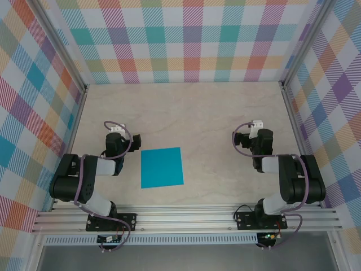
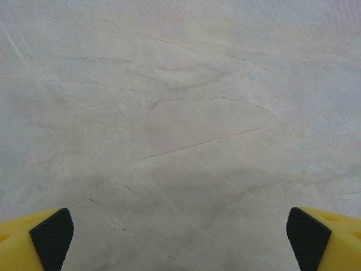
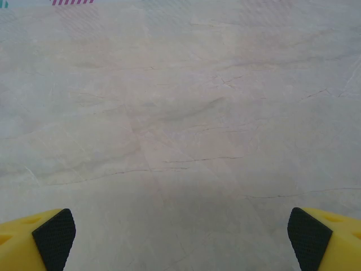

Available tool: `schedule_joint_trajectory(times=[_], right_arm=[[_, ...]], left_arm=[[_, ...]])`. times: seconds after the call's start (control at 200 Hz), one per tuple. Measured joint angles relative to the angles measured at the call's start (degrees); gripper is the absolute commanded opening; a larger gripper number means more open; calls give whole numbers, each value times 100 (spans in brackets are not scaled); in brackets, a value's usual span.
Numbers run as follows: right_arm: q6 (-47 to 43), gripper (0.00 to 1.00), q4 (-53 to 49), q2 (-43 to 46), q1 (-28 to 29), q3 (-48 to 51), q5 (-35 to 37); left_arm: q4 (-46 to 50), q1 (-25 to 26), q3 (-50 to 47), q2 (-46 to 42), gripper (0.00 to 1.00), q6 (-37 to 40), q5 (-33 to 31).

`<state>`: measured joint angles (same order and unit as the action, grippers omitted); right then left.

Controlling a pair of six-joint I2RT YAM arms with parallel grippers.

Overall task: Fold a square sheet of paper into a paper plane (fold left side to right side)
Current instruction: Move the square sheet of paper to the center of the table.

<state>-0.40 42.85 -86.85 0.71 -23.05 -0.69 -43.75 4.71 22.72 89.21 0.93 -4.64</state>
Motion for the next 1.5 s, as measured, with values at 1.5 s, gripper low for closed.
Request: schedule_joint_trajectory(times=[1.5], right_arm=[[1300,100,-4308,2212,-26,-1554,-907]], left_arm=[[5110,1119,1843,-2903,100,-1237,37]])
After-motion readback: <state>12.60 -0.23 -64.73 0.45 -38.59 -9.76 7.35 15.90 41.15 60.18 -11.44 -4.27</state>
